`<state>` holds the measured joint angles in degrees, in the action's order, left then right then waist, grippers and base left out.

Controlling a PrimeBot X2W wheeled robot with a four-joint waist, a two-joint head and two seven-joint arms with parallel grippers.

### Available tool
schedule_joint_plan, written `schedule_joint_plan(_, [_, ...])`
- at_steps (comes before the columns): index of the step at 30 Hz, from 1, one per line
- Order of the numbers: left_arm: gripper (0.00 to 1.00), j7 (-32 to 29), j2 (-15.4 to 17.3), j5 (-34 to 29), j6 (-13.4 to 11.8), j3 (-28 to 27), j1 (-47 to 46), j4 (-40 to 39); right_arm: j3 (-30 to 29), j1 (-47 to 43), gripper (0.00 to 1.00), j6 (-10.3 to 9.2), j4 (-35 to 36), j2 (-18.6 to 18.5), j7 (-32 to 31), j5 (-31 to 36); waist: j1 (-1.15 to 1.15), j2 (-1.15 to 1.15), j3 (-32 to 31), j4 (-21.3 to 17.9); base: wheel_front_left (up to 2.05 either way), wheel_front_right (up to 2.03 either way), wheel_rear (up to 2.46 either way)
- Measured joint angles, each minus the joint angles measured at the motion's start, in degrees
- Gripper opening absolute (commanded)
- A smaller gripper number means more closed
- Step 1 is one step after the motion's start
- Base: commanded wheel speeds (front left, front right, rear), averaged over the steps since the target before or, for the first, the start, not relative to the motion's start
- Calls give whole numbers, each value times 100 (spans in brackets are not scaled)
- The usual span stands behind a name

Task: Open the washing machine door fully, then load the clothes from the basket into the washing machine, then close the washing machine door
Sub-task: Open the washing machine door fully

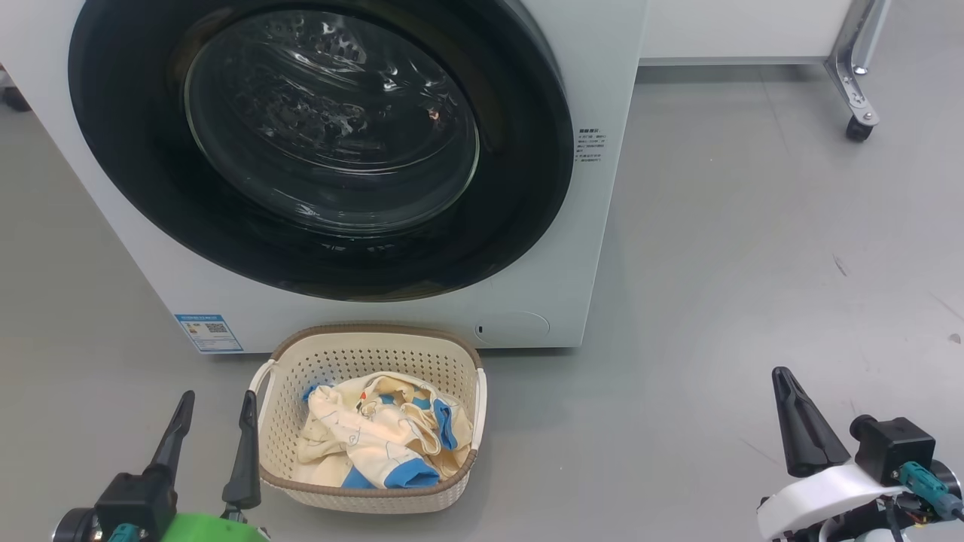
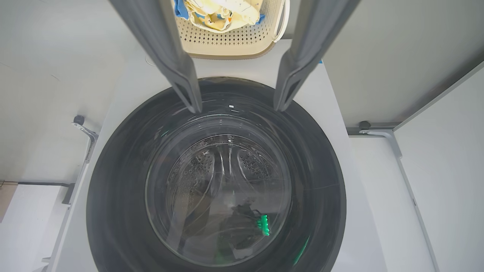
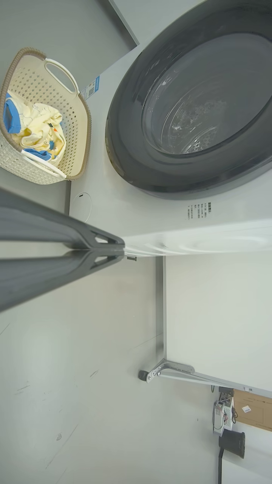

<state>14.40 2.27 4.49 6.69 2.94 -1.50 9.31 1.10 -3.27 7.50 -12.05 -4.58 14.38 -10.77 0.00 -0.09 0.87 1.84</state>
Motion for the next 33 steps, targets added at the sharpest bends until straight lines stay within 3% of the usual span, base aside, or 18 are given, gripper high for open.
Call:
schedule_joint_plan(9, [100,0,0,0,4,-1,1,0,4,0,0,0,47,-1,0,-54,0,0,11,3,0,0,0])
schedule_joint_plan(14, [100,0,0,0,4,-1,1,0,-110,-1,0,0,55,70,0,-405,0,0,31,12,0,0,0])
schedule_joint_plan(25, [100,0,-2,11,5,29,9,-1,-653,-2,0,-1,-36,275,0,-2778,0,0,92,55,0,0,0])
schedule_joint_plan(33, [100,0,-2,60,27,60,15,-1,-591,5,0,-1,-192,271,0,-4476,0,0,183,102,0,0,0])
